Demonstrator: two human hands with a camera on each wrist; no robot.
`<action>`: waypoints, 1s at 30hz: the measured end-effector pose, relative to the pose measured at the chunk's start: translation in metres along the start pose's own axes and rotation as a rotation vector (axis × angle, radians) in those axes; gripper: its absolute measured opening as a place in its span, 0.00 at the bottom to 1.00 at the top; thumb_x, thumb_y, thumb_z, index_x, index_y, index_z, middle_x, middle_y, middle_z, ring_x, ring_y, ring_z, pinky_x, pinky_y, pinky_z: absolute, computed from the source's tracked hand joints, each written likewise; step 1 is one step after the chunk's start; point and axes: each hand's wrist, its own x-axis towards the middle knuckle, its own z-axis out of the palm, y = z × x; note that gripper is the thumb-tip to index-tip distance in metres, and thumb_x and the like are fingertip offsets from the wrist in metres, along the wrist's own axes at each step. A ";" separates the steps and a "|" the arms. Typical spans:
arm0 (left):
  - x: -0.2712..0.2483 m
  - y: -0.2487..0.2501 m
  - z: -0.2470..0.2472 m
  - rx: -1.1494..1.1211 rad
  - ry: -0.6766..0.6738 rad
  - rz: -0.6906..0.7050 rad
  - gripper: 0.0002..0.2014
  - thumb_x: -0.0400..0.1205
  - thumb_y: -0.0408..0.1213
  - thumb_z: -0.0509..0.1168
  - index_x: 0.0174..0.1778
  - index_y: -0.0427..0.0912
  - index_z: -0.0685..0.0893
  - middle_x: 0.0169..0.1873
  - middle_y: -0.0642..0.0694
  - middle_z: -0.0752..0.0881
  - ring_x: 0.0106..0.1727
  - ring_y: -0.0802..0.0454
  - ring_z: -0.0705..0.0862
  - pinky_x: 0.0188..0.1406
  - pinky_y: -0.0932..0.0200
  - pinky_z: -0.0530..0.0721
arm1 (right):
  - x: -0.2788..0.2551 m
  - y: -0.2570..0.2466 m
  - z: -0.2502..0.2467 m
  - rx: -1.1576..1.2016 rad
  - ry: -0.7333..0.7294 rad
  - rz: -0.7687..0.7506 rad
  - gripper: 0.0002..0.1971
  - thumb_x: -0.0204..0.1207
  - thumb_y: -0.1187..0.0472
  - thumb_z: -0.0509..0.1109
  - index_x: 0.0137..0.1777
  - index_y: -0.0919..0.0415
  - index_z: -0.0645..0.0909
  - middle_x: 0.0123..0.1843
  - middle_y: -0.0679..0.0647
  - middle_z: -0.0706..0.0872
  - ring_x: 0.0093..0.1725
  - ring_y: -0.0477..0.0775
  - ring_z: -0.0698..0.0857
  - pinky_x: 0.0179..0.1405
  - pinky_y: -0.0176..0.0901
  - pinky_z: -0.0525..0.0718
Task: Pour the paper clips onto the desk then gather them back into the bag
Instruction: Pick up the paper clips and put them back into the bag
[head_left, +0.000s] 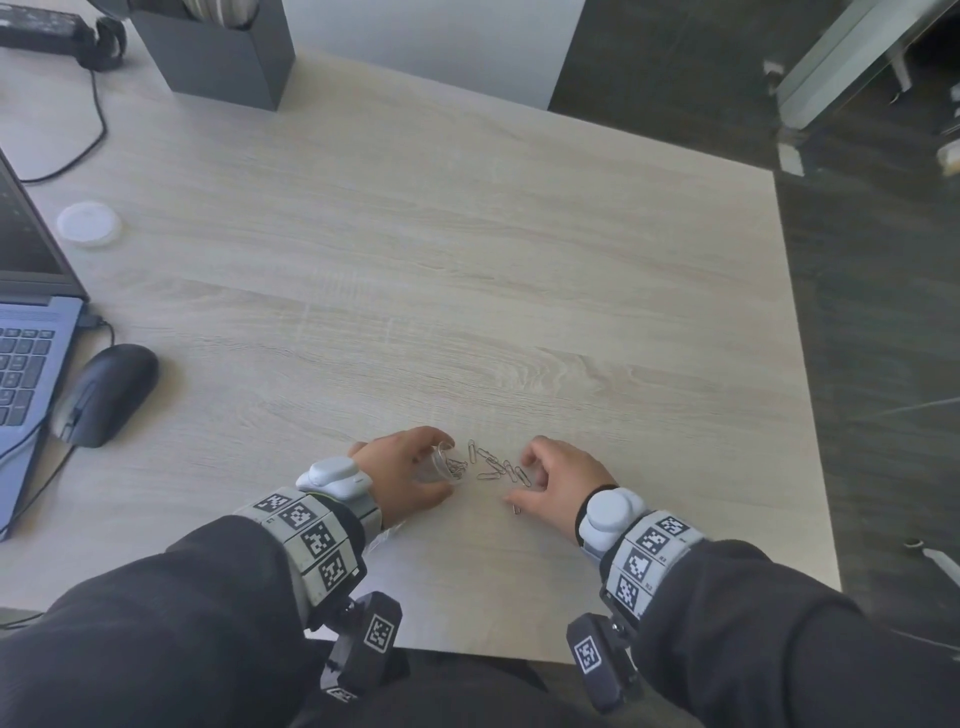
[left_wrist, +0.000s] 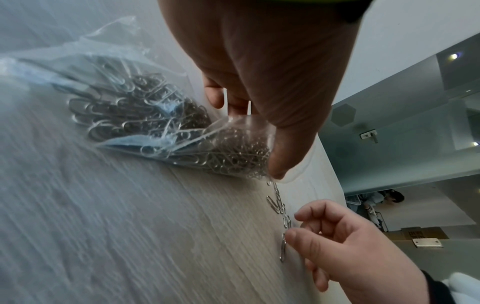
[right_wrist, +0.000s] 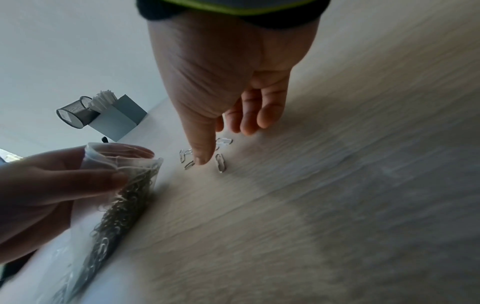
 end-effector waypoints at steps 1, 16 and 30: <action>-0.001 0.001 -0.001 -0.005 -0.001 0.006 0.24 0.73 0.63 0.67 0.65 0.70 0.76 0.55 0.65 0.84 0.61 0.57 0.84 0.71 0.50 0.74 | -0.001 -0.002 0.002 0.012 0.022 -0.042 0.17 0.68 0.45 0.76 0.51 0.49 0.77 0.40 0.42 0.77 0.42 0.47 0.79 0.40 0.41 0.75; -0.013 0.002 -0.006 -0.130 0.035 0.032 0.39 0.60 0.64 0.67 0.71 0.63 0.72 0.53 0.62 0.83 0.59 0.58 0.84 0.66 0.50 0.80 | -0.005 -0.065 -0.001 0.206 0.034 -0.407 0.06 0.71 0.54 0.70 0.45 0.44 0.86 0.39 0.41 0.89 0.38 0.41 0.85 0.45 0.42 0.84; -0.008 0.002 -0.001 -0.029 0.010 -0.022 0.27 0.61 0.60 0.55 0.58 0.68 0.74 0.41 0.68 0.83 0.48 0.61 0.83 0.60 0.54 0.79 | -0.016 -0.058 -0.007 0.144 0.207 -0.629 0.05 0.74 0.56 0.67 0.41 0.47 0.85 0.35 0.39 0.79 0.34 0.42 0.79 0.34 0.43 0.81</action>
